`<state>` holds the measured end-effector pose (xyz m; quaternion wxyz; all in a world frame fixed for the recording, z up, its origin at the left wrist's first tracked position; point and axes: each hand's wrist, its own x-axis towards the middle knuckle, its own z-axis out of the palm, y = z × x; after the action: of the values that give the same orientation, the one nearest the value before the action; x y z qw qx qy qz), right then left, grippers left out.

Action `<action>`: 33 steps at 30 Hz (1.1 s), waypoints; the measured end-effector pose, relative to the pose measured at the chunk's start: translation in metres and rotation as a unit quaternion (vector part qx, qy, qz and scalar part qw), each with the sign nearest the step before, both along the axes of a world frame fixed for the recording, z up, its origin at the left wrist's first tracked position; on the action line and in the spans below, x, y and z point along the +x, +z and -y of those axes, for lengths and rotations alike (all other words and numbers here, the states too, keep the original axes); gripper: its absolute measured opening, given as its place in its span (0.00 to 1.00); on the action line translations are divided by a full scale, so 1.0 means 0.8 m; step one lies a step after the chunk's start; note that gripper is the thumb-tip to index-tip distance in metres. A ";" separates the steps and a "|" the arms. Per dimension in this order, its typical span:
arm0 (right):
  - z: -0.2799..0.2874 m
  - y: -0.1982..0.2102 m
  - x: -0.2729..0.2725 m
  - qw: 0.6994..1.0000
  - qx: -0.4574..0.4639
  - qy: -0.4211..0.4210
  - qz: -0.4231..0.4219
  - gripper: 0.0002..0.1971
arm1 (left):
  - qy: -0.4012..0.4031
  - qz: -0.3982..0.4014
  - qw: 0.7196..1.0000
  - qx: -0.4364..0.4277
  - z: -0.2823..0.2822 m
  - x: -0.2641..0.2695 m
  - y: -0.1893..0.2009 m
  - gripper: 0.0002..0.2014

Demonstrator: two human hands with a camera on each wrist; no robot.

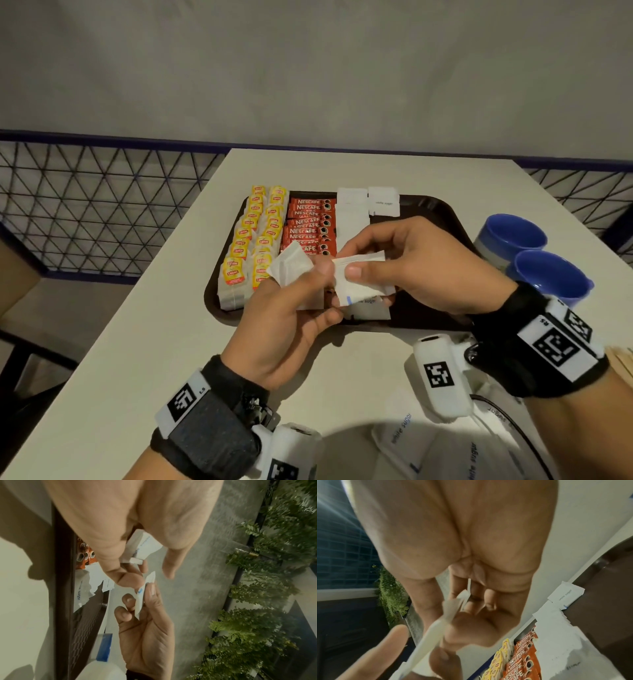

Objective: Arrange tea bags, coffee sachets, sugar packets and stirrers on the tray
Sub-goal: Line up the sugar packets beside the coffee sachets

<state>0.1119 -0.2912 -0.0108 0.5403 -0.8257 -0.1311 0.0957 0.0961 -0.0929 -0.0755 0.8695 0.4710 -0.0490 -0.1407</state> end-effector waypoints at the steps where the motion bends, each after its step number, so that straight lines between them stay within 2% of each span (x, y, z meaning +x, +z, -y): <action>1: 0.000 0.000 0.000 1.000 0.007 -0.002 -0.002 0.08 | -0.005 0.022 1.000 0.008 0.001 -0.001 -0.002 0.18; 4: 0.000 -0.001 0.002 0.998 0.047 -0.022 -0.020 0.12 | 0.001 0.052 0.998 0.034 0.004 -0.003 -0.004 0.21; 8: 0.004 0.003 0.002 0.994 0.096 -0.037 -0.042 0.16 | 0.055 0.017 0.998 0.022 0.000 0.001 -0.004 0.21; 12: 0.005 0.001 0.001 0.989 0.128 -0.070 -0.007 0.17 | 0.073 -0.006 0.997 0.001 -0.002 0.003 -0.003 0.19; 15: 0.003 0.000 -0.002 0.993 0.107 -0.054 0.018 0.08 | 0.071 0.017 0.997 0.007 -0.001 0.002 0.000 0.20; 16: 0.003 0.000 -0.003 0.995 0.087 -0.049 0.020 0.08 | 0.071 0.026 0.997 0.011 -0.001 0.001 0.001 0.20; 19: 0.002 0.000 -0.006 0.997 0.037 -0.059 0.021 0.14 | 0.074 0.039 0.996 0.018 -0.001 0.001 0.002 0.17; 25: 0.004 0.010 -0.007 0.992 0.048 -0.109 0.035 0.17 | 0.099 0.027 0.995 -0.005 -0.001 0.002 0.008 0.11; 27: 0.017 0.021 0.010 0.984 0.056 -0.159 0.051 0.17 | 0.107 0.009 0.994 -0.009 -0.001 0.003 0.008 0.10; 30: 0.046 0.028 0.068 0.970 0.017 -0.230 0.075 0.17 | 0.096 -0.008 0.995 -0.003 -0.001 0.002 0.007 0.10; 33: 0.071 0.020 0.129 0.962 0.013 -0.272 0.019 0.17 | 0.088 -0.013 0.996 0.002 -0.002 0.001 0.007 0.10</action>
<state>0.2153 -0.3483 0.0053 0.5541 -0.8247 0.0869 -0.0725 0.0968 -0.0916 -0.0695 0.8780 0.4734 0.0042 -0.0703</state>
